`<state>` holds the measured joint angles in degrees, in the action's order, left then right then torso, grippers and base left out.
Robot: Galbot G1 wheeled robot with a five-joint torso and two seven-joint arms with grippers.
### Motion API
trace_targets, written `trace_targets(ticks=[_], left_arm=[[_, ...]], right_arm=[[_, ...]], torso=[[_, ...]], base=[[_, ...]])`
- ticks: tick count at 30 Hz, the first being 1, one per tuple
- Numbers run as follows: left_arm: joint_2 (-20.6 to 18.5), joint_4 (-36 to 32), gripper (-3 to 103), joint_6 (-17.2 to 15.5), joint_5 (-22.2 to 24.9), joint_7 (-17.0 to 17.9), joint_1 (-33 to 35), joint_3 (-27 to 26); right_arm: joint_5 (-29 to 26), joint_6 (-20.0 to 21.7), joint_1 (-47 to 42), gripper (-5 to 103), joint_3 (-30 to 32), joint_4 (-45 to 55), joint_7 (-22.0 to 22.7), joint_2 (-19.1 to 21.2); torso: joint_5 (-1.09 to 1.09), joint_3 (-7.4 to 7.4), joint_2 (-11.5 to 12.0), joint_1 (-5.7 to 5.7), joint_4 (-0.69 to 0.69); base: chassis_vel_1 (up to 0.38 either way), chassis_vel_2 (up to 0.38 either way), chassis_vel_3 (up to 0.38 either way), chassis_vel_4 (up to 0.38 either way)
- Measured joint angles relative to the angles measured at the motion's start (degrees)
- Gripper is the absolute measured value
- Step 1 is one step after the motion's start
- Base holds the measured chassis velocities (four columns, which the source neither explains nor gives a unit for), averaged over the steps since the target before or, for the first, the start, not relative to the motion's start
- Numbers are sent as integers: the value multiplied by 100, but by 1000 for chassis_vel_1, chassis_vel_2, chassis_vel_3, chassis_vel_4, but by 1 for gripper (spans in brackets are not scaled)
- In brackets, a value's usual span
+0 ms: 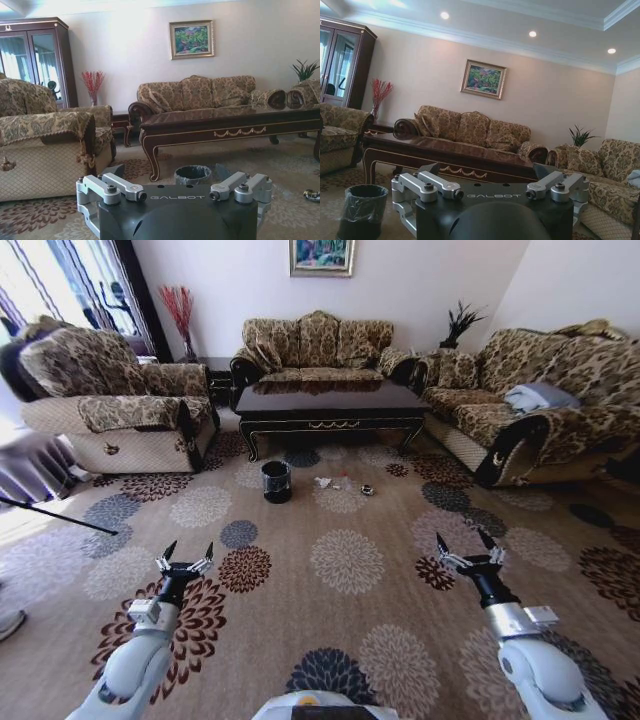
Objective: Move to the front of the table and pick up the trash from the floor, then place it into the trash bin.
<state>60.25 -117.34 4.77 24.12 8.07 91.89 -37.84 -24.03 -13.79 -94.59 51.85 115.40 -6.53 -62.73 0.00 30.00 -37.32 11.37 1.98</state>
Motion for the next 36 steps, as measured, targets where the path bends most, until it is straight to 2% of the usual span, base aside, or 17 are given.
trace_targets(ticks=[17,23,36], left_arm=[[52,-10,100,-23,7,11,52,-38],[73,-10,100,-23,20,11,84,-53],[73,-10,100,-36,37,17,68,-24]], right_arm=[[-11,-140,64,100,-31,-93,54,-26],[176,-222,68,100,-26,-97,255,-4],[370,-330,72,100,-9,-227,404,1]], torso=[[0,-243,405,-163,0],[0,-329,547,-219,-1],[0,-522,852,-332,0]], base=[[0,0,0,0],[0,0,0,0],[0,0,0,0]])
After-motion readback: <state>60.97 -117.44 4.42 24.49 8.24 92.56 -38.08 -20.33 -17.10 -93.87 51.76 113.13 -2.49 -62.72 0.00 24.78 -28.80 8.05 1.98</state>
